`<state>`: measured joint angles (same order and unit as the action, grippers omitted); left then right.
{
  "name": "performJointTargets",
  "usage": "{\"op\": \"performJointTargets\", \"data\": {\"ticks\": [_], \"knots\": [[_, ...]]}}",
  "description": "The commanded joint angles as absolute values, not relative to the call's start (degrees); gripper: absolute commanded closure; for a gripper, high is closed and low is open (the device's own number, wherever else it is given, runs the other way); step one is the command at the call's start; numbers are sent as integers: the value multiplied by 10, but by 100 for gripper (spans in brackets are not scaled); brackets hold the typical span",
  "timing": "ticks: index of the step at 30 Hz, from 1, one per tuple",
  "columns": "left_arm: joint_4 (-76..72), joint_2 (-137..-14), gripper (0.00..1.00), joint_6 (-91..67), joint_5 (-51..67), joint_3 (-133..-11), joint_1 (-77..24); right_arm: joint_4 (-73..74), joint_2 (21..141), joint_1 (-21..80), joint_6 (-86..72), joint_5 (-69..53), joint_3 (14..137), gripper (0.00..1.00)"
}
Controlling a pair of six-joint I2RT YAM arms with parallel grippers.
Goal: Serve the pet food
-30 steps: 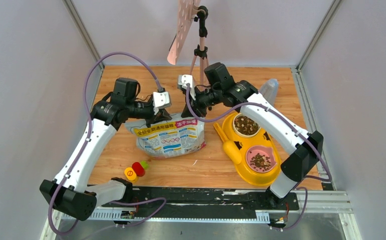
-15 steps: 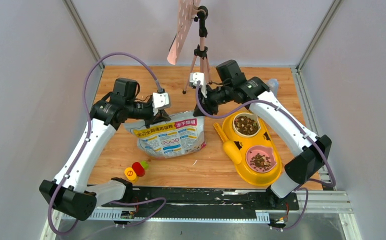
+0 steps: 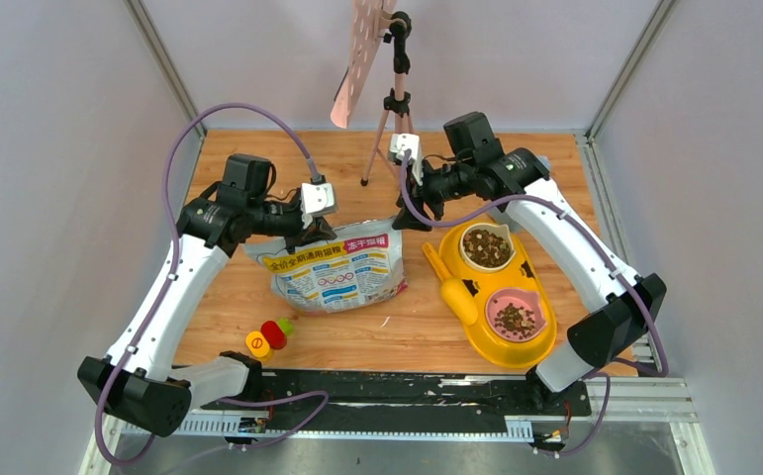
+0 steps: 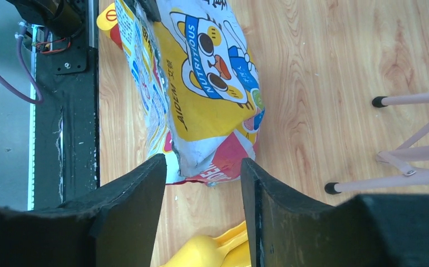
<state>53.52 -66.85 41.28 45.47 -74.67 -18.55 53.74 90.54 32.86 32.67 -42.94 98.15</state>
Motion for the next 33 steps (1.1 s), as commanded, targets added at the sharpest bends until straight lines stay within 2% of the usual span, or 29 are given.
{"op": "performJointTargets", "data": {"ticks": [1, 10, 11, 12, 13, 14, 15, 16, 17, 18, 20, 21, 26, 27, 29, 32, 33], "knots": [[554, -661, 100, 408, 444, -770, -178, 500, 900, 341, 335, -445, 1007, 47], [546, -663, 100, 396, 467, -784, -178, 480, 963, 419, 343, -451, 1045, 49], [553, -664, 98, 398, 466, -786, -178, 480, 971, 423, 345, -446, 1051, 49], [558, -665, 90, 404, 464, -791, -178, 480, 977, 425, 347, -443, 1055, 51], [569, -666, 85, 407, 457, -792, -178, 480, 980, 425, 349, -439, 1056, 62], [575, -667, 76, 414, 445, -796, -178, 480, 982, 425, 351, -432, 1055, 77], [590, -669, 72, 418, 437, -798, -178, 480, 981, 424, 352, -425, 1052, 91], [598, -669, 70, 429, 420, -801, -178, 481, 975, 421, 355, -424, 1047, 99], [614, -669, 73, 434, 412, -803, -178, 480, 967, 414, 360, -430, 1039, 100], [623, -668, 84, 450, 402, -806, -174, 479, 959, 408, 363, -436, 1032, 100], [653, -666, 98, 471, 399, -812, -160, 479, 942, 399, 365, -440, 1023, 100], [674, -666, 99, 478, 401, -814, -155, 479, 935, 395, 367, -440, 1019, 100], [739, -681, 99, 489, 395, -846, -142, 476, 912, 388, 364, -436, 1011, 100], [735, -677, 84, 482, 388, -846, -142, 476, 911, 388, 363, -434, 1011, 100], [716, -659, 72, 482, 364, -834, -137, 475, 910, 388, 361, -433, 1011, 100], [710, -639, 79, 508, 336, -821, -129, 475, 910, 388, 360, -434, 1010, 100], [718, -640, 88, 523, 331, -823, -124, 475, 910, 387, 359, -433, 1010, 100]]}}
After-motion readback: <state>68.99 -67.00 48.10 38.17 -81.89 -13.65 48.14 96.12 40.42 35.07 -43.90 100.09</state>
